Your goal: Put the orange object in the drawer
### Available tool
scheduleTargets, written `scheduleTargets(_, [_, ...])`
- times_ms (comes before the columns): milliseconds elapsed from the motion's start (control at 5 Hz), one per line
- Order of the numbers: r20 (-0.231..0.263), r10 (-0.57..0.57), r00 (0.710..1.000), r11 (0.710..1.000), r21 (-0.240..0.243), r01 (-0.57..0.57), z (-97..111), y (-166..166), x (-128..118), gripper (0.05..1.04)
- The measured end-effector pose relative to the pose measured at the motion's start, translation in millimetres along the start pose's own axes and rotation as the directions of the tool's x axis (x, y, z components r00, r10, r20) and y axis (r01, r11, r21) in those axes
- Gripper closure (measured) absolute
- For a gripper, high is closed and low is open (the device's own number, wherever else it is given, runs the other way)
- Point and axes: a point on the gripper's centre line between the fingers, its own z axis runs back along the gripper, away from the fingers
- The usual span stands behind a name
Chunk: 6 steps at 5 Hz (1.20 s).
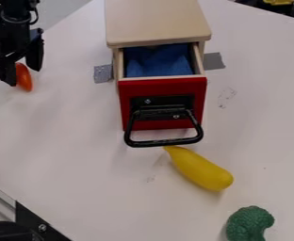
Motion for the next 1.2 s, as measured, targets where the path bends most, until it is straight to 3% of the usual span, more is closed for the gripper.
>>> scheduleTargets(600, [-0.024,0.004,1.000,0.999,0.037,-0.003,-13.3,-0.2,3.9,0.124])
scheduleTargets(800, [-0.023,0.004,1.000,0.999,0.034,-0.003,-13.3,-0.7,4.1,0.395])
scheduleTargets(1000, [-0.028,0.007,1.000,1.000,0.027,-0.006,-12.8,-0.1,2.1,0.466])
scheduleTargets(1200, [-0.066,0.004,0.998,1.000,0.009,-0.003,-1.4,1.5,-5.0,0.467])
